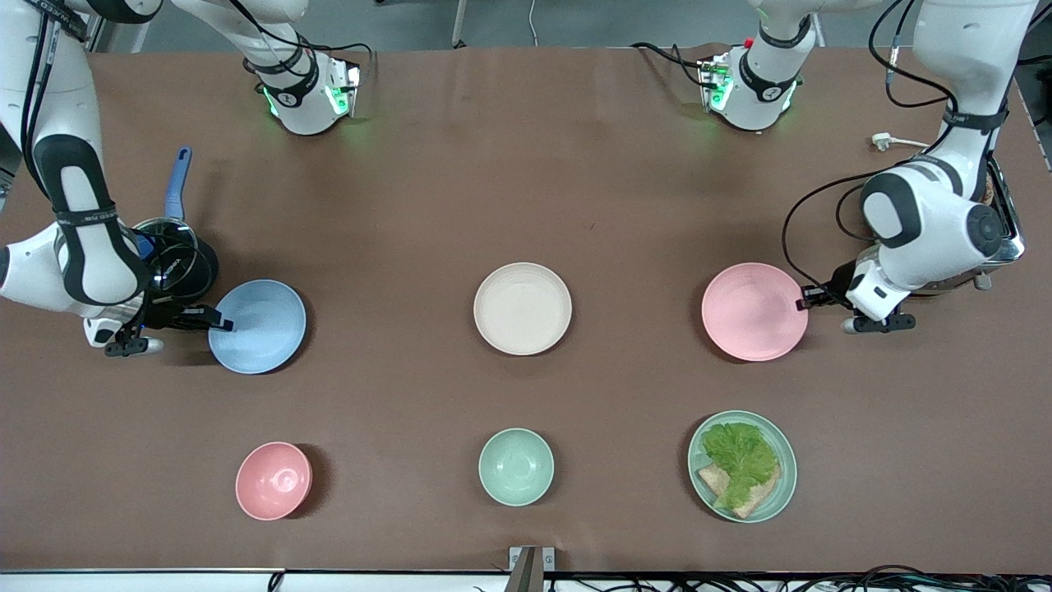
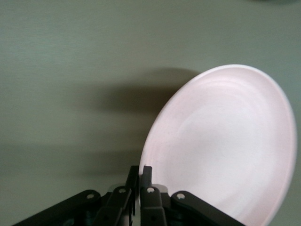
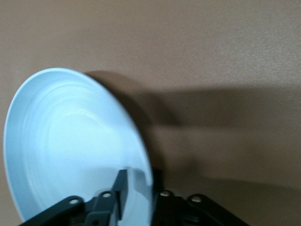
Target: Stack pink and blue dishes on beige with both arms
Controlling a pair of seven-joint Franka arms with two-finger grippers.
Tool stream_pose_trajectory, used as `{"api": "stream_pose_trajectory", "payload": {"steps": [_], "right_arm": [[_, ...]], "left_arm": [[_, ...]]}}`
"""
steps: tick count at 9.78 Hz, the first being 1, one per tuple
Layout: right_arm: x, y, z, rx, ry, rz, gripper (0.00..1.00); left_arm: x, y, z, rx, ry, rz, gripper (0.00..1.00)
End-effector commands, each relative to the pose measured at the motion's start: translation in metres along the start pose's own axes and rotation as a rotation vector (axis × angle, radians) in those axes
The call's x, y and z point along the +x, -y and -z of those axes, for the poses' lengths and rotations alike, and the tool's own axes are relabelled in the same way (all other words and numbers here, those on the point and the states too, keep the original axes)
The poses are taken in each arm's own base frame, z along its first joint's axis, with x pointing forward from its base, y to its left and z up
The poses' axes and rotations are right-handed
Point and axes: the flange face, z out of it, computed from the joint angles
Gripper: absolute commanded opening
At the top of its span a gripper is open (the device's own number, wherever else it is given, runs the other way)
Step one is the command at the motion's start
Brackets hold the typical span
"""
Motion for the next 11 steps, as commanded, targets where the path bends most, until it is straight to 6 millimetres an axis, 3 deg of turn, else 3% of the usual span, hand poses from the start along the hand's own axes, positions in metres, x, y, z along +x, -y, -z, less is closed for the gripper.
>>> {"api": "stream_pose_trajectory", "payload": {"steps": [1, 2, 4, 5, 6, 9, 11], "right_arm": [[0.014, 0.011, 0.024, 0.065, -0.005, -0.043, 0.01], [0.024, 0.014, 0.047, 0.079, 0.014, -0.062, 0.01], [0.051, 0.034, 0.097, 0.055, 0.100, -0.105, 0.01], [0.065, 0.054, 0.125, 0.044, 0.140, -0.127, 0.01], [0.074, 0.074, 0.142, 0.052, 0.163, -0.149, 0.01], [0.087, 0.140, 0.144, 0.032, 0.179, -0.193, 0.01], [0.093, 0.202, 0.136, 0.016, 0.184, -0.220, 0.01]], "left_arm": [[-0.014, -0.076, 0.009, -0.106, 0.016, -0.055, 0.02], [-0.017, -0.125, -0.003, -0.125, 0.037, -0.135, 0.03], [-0.027, -0.203, -0.049, -0.153, 0.098, -0.166, 0.03], [-0.036, -0.239, -0.076, -0.160, 0.106, -0.145, 0.03], [-0.043, -0.267, -0.100, -0.177, 0.102, -0.130, 0.03], [-0.081, -0.325, -0.155, -0.186, 0.060, -0.079, 0.05], [-0.104, -0.352, -0.166, -0.187, 0.042, -0.053, 0.06]]}}
